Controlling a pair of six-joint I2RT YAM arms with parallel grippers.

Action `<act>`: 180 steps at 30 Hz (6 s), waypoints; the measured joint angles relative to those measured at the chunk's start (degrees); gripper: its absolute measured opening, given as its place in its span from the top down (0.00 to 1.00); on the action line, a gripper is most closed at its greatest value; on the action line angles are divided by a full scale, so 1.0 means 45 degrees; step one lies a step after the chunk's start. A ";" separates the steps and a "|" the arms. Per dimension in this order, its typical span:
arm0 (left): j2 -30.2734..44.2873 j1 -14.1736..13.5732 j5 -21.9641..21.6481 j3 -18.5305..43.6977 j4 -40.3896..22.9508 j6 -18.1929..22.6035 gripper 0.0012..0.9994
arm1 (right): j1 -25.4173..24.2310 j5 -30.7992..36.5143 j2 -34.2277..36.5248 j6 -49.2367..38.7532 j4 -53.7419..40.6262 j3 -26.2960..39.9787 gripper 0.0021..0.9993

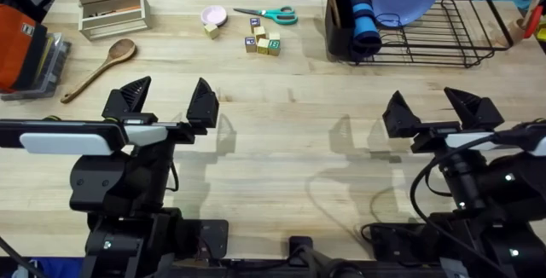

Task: Pick up the spoon on the table one by one and put them onto the rack

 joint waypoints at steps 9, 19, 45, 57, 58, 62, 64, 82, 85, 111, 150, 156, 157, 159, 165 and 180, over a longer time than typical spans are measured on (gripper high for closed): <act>0.0001 0.0000 0.0000 0.0000 -0.0010 0.0000 0.01 | 0.0000 0.0005 0.0010 -0.0005 -0.0058 0.0000 0.01; 0.0005 0.0000 0.0005 0.0048 -0.0856 -0.0010 0.01 | 0.0000 0.0155 0.0024 -0.0262 -0.1572 0.0600 0.01; 1.3221 0.0000 -0.0015 1.6830 -1.1695 0.0342 0.01 | -0.0034 0.0359 1.3782 -0.0301 -1.2565 1.7312 0.01; 1.6317 0.0000 -0.0544 1.8627 -1.2903 0.0539 0.01 | -0.0034 0.0359 1.4693 -0.0301 -1.2648 1.8190 0.01; 1.6401 0.0000 -0.0600 1.8627 -1.2970 0.0555 0.01 | -0.0034 0.0359 1.4693 -0.0297 -1.2649 1.8190 0.01; 1.6530 0.0000 -0.0870 1.8627 -1.2839 0.0570 0.01 | -0.0034 0.0359 1.4693 -0.0298 -1.2658 1.8190 0.01; 1.6529 0.0000 -0.1219 1.8627 -1.2828 0.0578 0.01 | -0.0034 0.0359 1.4693 -0.0301 -1.2638 1.8190 0.01; 1.7159 0.6054 -0.0091 1.8627 -1.1020 0.3997 0.01 | -0.0034 0.0359 1.4697 -0.0301 -1.2628 1.8190 0.01; 1.7566 0.6989 0.0341 1.8627 -1.0118 0.4261 0.01 | -0.0034 0.0359 1.4693 -0.0301 -1.2628 1.8190 0.01; 2.3402 0.8189 0.1264 1.8627 -0.7198 0.5324 0.01 | -0.0034 0.0359 1.4693 -0.0301 -1.2624 1.8190 0.01; 2.6602 0.8777 0.3444 1.8710 -0.5542 0.6839 0.01 | -0.0034 0.0359 1.4693 -0.0301 -1.2638 1.8190 0.01; 2.6655 0.8979 0.3827 1.8830 -0.6151 0.6825 0.11 | -0.0034 0.0359 1.4693 -0.0297 -1.2638 1.8190 0.01; 2.6661 0.9006 0.3857 1.8846 -0.6180 0.6852 0.15 | -0.0034 0.0359 1.4693 -0.0301 -1.2638 1.8190 0.01; 2.6661 0.9082 0.3924 1.8850 -0.6217 0.6859 0.22 | -0.0034 0.0359 1.4693 -0.0301 -1.2638 1.8190 0.01; 2.6670 0.9356 0.4140 1.8850 -0.6275 0.6924 0.31 | -0.0034 0.0359 1.4695 -0.0299 -1.2638 1.8190 0.01; 2.6670 0.9515 0.4182 1.8855 -0.6305 0.6932 0.83 | -0.0034 0.0359 1.4693 -0.0301 -1.2638 1.8190 0.01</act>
